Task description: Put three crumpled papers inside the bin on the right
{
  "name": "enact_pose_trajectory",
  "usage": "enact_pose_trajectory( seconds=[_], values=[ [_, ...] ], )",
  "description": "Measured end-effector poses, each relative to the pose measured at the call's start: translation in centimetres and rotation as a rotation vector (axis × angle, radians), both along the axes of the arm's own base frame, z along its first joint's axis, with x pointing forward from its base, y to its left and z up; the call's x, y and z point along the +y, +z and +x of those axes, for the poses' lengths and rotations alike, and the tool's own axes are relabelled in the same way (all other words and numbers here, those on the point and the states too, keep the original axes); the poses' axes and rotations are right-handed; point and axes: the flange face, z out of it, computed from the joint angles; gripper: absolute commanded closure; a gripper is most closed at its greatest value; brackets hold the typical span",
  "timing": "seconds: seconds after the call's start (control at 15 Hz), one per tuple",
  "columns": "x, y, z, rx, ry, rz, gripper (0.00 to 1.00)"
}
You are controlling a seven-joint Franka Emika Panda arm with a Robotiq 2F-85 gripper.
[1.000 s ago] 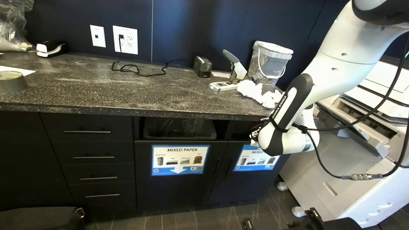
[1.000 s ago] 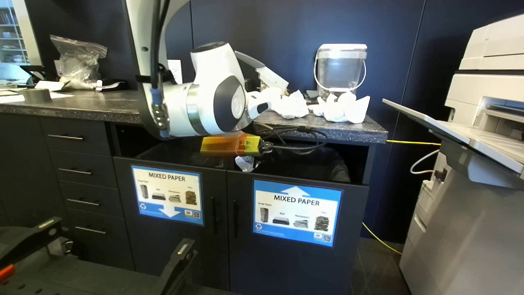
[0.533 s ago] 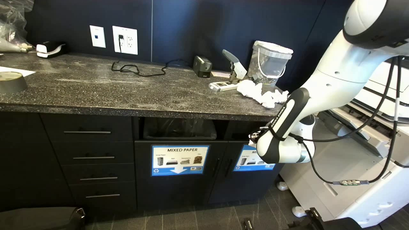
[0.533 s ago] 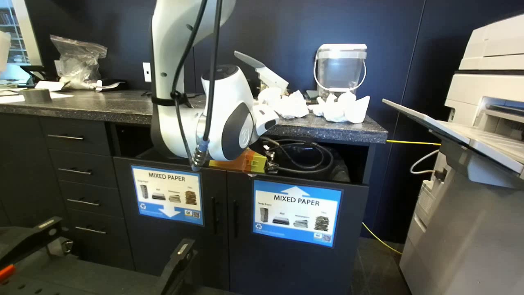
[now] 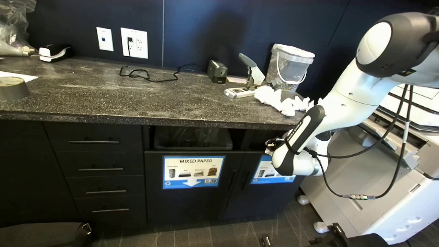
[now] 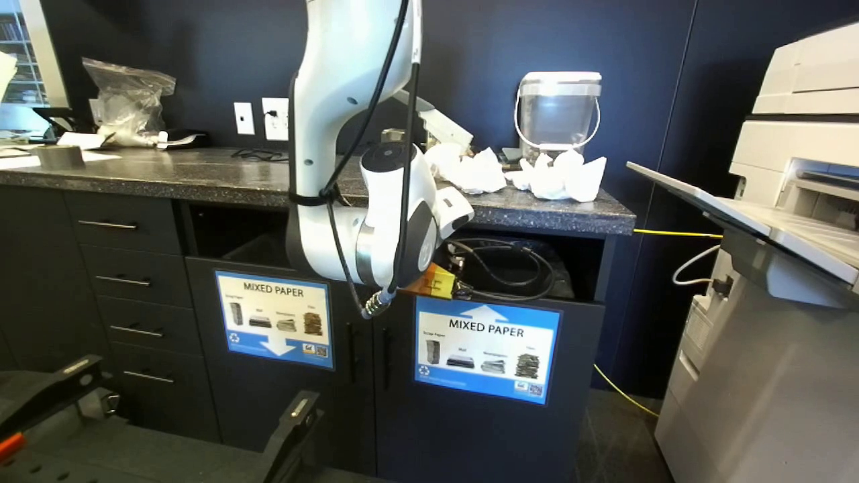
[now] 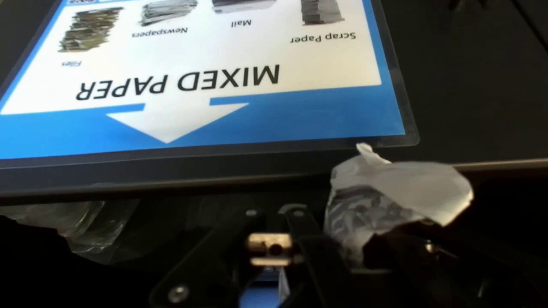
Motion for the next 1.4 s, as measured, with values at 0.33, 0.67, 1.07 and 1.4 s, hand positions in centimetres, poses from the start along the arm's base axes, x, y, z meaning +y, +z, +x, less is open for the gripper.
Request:
enact_pose_trajectory(
  seconds=[0.33,0.67,1.07,1.4],
  values=[
    [-0.2,-0.8,2.5,-0.048,0.008,0.000,0.96],
    [-0.5,-2.2,3.7,-0.068,0.009,0.003,0.96],
    [-0.6,-3.4,4.0,-0.072,0.020,0.006,0.36],
    [-0.7,-3.6,4.3,-0.078,0.029,0.004,0.00]
  ],
)
